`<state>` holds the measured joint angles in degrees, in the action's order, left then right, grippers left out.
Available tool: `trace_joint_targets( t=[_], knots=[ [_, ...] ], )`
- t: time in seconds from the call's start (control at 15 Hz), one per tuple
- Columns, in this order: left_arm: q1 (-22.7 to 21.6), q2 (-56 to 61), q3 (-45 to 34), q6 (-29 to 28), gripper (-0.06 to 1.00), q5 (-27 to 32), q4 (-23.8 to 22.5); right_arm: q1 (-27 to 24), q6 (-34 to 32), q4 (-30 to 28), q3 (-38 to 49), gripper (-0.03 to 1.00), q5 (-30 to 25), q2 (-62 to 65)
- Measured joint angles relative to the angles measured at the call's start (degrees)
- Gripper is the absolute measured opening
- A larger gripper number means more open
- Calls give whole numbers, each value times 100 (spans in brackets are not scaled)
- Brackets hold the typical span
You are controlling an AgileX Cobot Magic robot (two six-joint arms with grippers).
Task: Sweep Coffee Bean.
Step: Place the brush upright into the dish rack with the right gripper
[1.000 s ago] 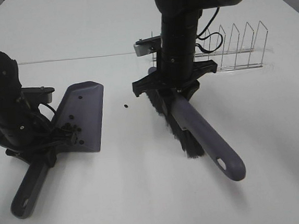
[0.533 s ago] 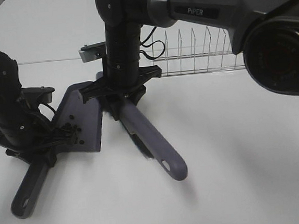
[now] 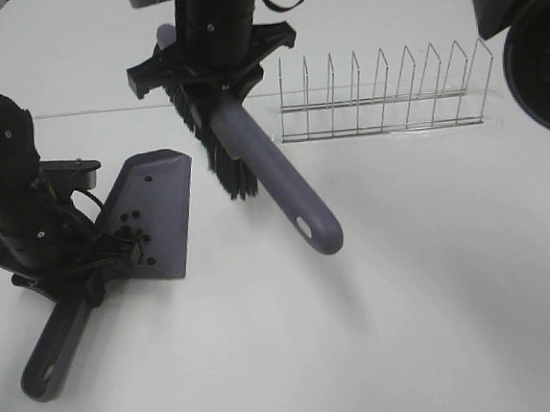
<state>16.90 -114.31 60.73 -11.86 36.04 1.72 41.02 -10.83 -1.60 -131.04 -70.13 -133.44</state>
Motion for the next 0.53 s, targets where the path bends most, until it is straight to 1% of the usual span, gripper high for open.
trace_joint_targets(
  t=[0.07, 0.2, 0.4, 0.47, 0.53],
  knots=[
    [0, 0, 0, 6, 36, 0, 0, -52, 0, -212, 0, 35, 0, 126],
    [0, 0, 0, 6, 36, 0, 0, -355, 0, -264, 172, 35, 11, 350],
    [0, 0, 0, 6, 36, 0, 0, -917, -120, -309, 1169, 35, 11, 905],
    [0, 0, 0, 6, 36, 0, 0, -997, -138, -321, 1392, 35, 11, 1054],
    [0, 0, 0, 6, 36, -11, 0, -1134, -166, -372, 1822, 35, 11, 1358]
  ],
)
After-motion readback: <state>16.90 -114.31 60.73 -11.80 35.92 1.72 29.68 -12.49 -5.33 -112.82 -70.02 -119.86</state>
